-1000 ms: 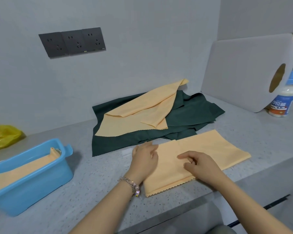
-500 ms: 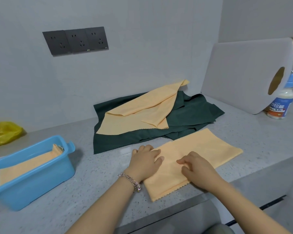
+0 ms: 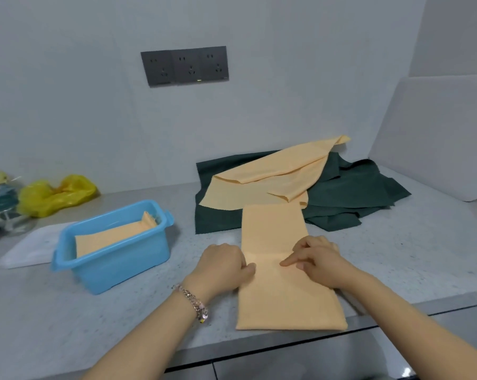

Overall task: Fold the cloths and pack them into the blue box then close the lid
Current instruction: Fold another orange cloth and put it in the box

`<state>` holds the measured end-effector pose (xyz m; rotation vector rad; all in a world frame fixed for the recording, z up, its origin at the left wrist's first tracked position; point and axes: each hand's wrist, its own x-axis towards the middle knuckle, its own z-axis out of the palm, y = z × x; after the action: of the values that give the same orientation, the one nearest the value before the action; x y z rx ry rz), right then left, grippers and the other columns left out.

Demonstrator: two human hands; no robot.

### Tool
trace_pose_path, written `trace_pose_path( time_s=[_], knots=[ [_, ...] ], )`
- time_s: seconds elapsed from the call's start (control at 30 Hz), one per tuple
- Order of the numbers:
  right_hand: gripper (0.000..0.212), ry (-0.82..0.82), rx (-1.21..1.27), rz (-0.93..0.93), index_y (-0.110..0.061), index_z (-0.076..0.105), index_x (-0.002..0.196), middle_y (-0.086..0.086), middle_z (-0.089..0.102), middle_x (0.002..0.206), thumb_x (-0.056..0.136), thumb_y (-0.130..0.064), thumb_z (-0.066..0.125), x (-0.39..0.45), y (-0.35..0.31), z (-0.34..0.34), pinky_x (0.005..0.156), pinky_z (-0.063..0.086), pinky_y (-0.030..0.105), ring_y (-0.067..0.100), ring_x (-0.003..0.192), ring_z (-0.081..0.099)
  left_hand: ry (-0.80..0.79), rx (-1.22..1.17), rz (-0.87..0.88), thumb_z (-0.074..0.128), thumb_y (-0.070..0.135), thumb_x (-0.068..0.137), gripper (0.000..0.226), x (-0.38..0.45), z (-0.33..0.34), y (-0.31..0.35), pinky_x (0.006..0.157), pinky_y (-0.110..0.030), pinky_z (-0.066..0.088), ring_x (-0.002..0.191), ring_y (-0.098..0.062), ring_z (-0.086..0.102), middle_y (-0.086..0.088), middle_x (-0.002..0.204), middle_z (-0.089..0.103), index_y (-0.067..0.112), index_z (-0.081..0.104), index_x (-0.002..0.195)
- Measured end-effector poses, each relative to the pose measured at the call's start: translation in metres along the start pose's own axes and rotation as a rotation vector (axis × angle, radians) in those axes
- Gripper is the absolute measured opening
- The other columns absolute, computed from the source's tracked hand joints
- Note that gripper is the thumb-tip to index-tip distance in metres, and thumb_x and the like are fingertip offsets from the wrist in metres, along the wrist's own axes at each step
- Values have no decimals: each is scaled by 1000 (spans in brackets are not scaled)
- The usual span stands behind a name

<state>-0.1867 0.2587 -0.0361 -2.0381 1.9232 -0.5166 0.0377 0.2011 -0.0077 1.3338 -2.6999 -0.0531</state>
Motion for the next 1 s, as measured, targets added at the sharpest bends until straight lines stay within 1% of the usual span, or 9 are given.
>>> trace_pose_path(
  time_s=[0.13,0.23,0.33,0.47,0.57,0.77,0.83,0.93,1.0],
  knots=[
    [30,166,124,71,-37,68,99,-12,49,108,89,-13,53,9,-13,-14,86,31,21,9,101,42,-49,-136,-120,47,31,88,34,6,-6,4,55,-26,33,55,-19,39,1,55,43,17,46,57],
    [28,288,536,262,-22,67,101,0,64,86,88,-6,49,10,-20,-34,63,46,21,12,71,58,20,-597,-257,49,23,86,16,19,-6,15,54,-22,39,59,-14,53,4,69,58,18,60,76],
    [22,178,660,441,-13,59,105,7,63,71,91,-4,46,10,-21,-35,52,50,24,15,52,57,-9,-961,-389,50,13,83,10,31,3,27,50,-20,37,62,-21,55,-2,72,60,18,52,75],
    [23,161,767,571,-7,56,107,12,62,75,89,2,44,14,-15,-17,66,55,33,19,54,56,86,-1006,-520,46,10,79,12,34,23,25,52,-23,39,61,-17,52,-7,82,62,21,45,82],
    [24,224,695,607,-10,54,106,10,65,75,86,0,45,20,-6,-7,60,54,29,15,47,58,179,-973,-559,43,8,80,12,37,30,22,61,-32,49,59,-20,56,-15,90,66,19,43,84],
    [24,306,620,634,-6,54,113,9,64,71,90,-9,49,33,-2,3,58,52,29,15,44,58,237,-983,-634,43,8,88,13,48,35,15,34,-15,37,44,-19,59,-21,110,56,12,44,101],
    [19,339,605,659,1,60,104,8,62,63,91,-9,49,39,0,5,59,52,31,15,41,55,253,-997,-626,44,7,91,9,52,35,14,33,-15,38,41,-18,56,-26,107,58,12,44,98],
    [24,350,587,690,-8,61,70,5,61,54,91,-14,52,45,1,6,63,54,33,15,40,54,261,-1012,-650,49,9,93,13,56,36,12,33,-18,42,31,-10,52,-24,86,65,13,43,83],
    [21,362,660,713,-10,58,70,4,63,54,90,-14,55,48,4,8,67,56,34,15,41,55,268,-1057,-677,53,10,93,24,57,37,7,37,-20,45,29,-9,52,-17,70,63,15,42,72]
  ],
)
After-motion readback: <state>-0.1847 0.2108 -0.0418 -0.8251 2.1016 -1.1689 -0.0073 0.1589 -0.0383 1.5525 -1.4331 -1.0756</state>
